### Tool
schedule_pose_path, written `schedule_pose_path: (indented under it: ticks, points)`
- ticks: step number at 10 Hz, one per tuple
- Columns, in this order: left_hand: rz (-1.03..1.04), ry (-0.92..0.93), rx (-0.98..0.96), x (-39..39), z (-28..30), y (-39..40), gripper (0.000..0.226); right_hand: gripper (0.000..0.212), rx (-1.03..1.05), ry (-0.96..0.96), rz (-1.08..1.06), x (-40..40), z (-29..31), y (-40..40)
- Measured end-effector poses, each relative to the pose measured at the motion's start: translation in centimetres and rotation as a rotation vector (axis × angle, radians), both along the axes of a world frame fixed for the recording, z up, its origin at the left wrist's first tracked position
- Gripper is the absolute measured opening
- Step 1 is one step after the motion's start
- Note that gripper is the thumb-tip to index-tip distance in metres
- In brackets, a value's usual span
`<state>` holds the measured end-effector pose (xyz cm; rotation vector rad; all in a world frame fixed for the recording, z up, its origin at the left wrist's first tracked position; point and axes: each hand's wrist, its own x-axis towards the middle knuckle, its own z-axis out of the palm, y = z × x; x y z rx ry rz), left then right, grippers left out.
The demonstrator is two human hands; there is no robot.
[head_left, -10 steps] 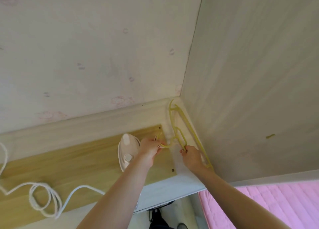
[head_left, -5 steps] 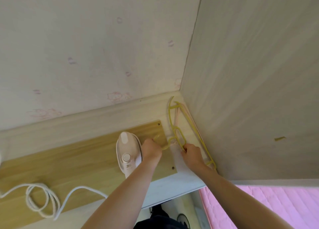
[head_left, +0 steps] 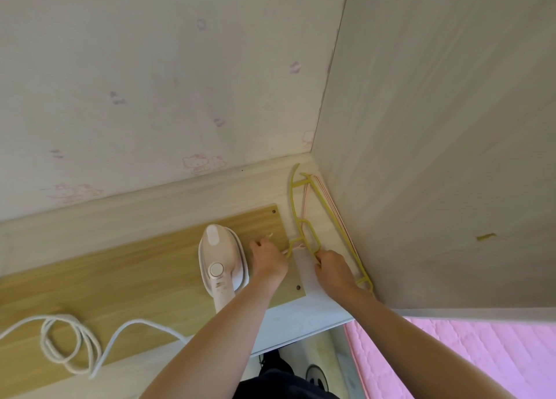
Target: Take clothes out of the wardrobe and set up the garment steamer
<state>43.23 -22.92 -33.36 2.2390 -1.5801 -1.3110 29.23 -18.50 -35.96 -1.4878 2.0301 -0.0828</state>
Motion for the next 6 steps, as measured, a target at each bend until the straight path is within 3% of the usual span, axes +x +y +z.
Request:
schedule_pose_path:
  ticks: [5,6]
  points:
    - [-0.085,0.072,-0.247,0.9,0.2,4.9,0.078,0.032,0.022,0.137,0.161,-0.1,2.5,3.1]
    - [-0.142,-0.060,-0.300,0.6,0.2,6.5,0.074,0.030,0.009,0.164,0.214,-0.4,3.5,4.1]
